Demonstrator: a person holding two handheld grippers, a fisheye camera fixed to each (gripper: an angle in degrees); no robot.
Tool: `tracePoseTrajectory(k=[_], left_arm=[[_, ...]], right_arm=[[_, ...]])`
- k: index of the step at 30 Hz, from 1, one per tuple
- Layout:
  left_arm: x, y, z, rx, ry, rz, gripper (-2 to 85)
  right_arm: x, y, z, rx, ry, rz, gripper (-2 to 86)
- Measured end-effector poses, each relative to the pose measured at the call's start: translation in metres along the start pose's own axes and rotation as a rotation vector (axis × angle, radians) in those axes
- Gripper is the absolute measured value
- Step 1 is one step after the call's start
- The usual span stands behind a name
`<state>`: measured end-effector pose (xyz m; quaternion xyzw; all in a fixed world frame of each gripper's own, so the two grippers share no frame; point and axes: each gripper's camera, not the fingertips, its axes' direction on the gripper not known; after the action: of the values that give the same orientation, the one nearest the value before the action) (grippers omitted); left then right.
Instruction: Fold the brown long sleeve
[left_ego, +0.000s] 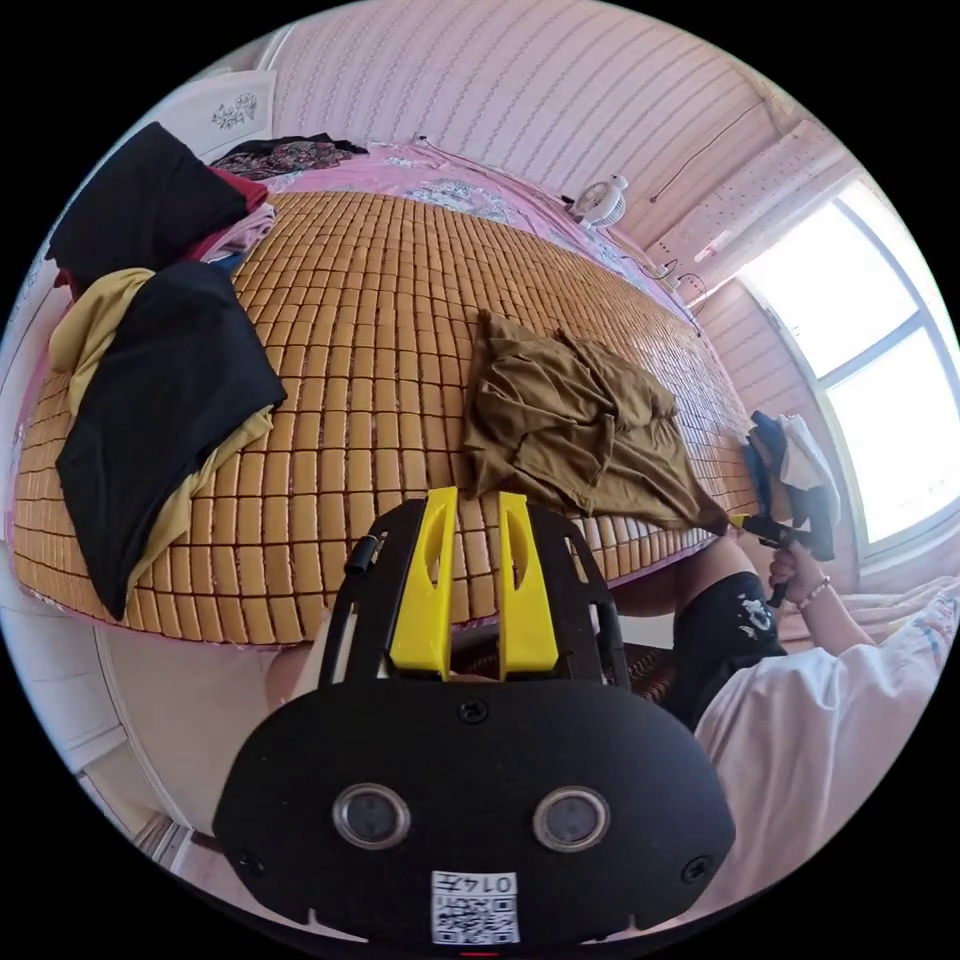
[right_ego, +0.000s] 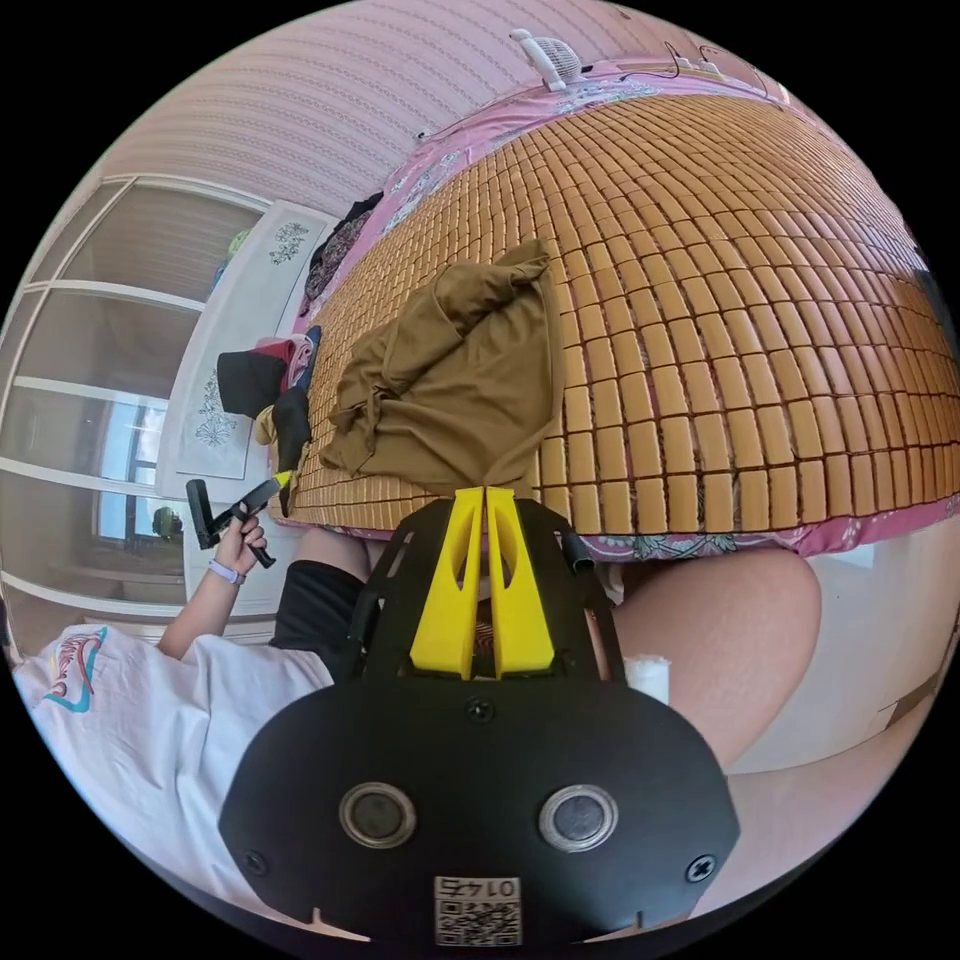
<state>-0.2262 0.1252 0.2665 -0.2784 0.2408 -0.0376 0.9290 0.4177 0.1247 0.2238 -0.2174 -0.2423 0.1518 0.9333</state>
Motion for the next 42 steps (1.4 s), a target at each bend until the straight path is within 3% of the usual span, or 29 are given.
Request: tracePoseTrajectory(k=[3,7,14,19,21,25,27,34,39,42], left_arm=[[0.017,-0.022,0.022,0.014,-0.063,0.071,7.1],[0.026,-0.052,0.075,-0.17,-0.105,0.008,5.0],[0.028,-0.058,0.062,-0.223,-0.093,0.078,-0.7],[0.014,-0.048,0.009,-0.134,0.262,0.173,-1.0],[-0.006,-0.048,-0.008,-0.082,0.282,0.091,-1.0],[-0.058,-0.041,-0.036,0.193,0.358,-0.225,-0.9],[-0.063,-0.038,-0.03,0.199,0.381,-0.275,-0.8],[-0.007,-0.029,0.032,-0.172,0.143,-0.126,4.0],[0.029,-0.022,0.051,-0.209,-0.029,-0.012,7.2],[0.045,-0.016,0.067,-0.242,-0.053,0.036,7.4]], right_arm=[[-0.002,0.001,-0.001,-0.005,0.042,-0.022,-0.2],[0.007,0.006,-0.015,0.026,0.09,-0.017,-0.1],[0.015,0.008,-0.03,0.068,0.178,-0.045,-0.1],[0.019,0.001,-0.04,0.115,0.128,-0.052,-0.1],[0.018,-0.003,-0.044,0.136,0.15,-0.072,-0.1],[0.029,-0.013,-0.044,0.197,0.15,-0.031,0.0],[0.037,-0.018,-0.034,0.168,0.187,-0.008,0.0],[0.047,-0.014,-0.012,0.023,0.287,-0.005,0.1],[0.056,0.009,-0.023,-0.044,0.349,-0.021,0.7],[0.068,0.028,-0.042,0.03,0.385,0.018,6.6]])
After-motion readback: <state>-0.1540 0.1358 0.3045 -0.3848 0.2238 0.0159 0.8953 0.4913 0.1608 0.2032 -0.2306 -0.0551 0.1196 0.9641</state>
